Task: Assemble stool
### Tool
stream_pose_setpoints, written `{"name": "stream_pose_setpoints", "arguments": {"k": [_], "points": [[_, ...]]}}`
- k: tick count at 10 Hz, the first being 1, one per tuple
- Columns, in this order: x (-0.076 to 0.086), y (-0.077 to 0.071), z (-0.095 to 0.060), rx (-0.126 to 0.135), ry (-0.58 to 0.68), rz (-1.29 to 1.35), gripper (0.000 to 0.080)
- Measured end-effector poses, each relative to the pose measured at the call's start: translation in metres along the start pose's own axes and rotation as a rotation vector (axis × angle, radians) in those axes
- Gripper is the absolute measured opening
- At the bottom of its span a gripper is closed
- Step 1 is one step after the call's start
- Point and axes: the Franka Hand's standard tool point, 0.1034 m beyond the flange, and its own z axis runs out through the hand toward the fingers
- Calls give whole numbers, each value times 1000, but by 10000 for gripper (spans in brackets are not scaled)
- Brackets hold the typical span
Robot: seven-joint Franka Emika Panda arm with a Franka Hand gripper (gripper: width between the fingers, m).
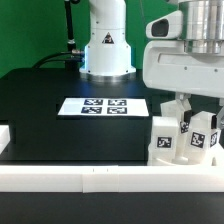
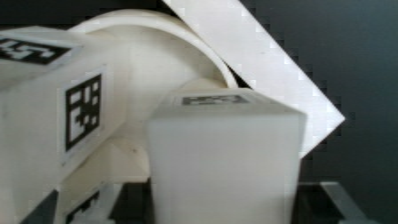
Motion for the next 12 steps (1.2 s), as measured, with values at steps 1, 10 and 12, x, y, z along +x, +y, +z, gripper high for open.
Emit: {"name": "stream_pose_setpoints", "arguments": {"k": [1,10,12], "points": [[0,0,0,3,-9,141,335],[-6,-2,1,97,-138,1269,337],[-7,-4,1,116,-161,1363,337]]}}
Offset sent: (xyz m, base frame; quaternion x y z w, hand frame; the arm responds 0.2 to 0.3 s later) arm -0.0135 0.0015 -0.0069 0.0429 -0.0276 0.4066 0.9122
